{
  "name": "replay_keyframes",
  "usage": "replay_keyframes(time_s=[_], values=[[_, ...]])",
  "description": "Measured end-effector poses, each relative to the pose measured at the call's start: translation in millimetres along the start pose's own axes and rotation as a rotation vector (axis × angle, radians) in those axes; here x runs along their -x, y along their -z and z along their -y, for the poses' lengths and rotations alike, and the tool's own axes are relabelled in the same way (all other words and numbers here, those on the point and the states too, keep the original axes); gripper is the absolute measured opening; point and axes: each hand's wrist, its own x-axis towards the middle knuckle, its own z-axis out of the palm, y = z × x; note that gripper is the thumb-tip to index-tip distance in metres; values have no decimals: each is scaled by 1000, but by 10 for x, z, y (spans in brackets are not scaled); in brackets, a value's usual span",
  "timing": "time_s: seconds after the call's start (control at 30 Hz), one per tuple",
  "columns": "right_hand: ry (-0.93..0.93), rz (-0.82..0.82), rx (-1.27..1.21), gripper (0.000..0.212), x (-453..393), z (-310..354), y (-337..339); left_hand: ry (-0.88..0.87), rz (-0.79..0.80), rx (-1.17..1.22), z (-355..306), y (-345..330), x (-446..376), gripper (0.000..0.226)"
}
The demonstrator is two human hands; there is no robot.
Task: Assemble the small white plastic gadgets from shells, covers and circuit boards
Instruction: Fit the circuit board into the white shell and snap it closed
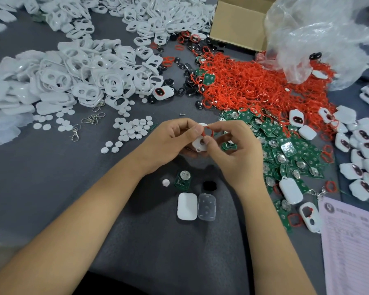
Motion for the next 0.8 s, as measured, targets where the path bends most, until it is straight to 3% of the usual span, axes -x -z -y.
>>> replay_keyframes(time_s=[0.13,0.6,0.8], values=[[-17,19,-15,23,1,-12,6,-5,6,-24,5,13,-3,16],[-160,20,-55,19,9,-41,-61,-32,-8,-102,66,8,-19,22],[-249,49,-127,19,23,-61,-52,-30,4,-150,86,14,-20,13]])
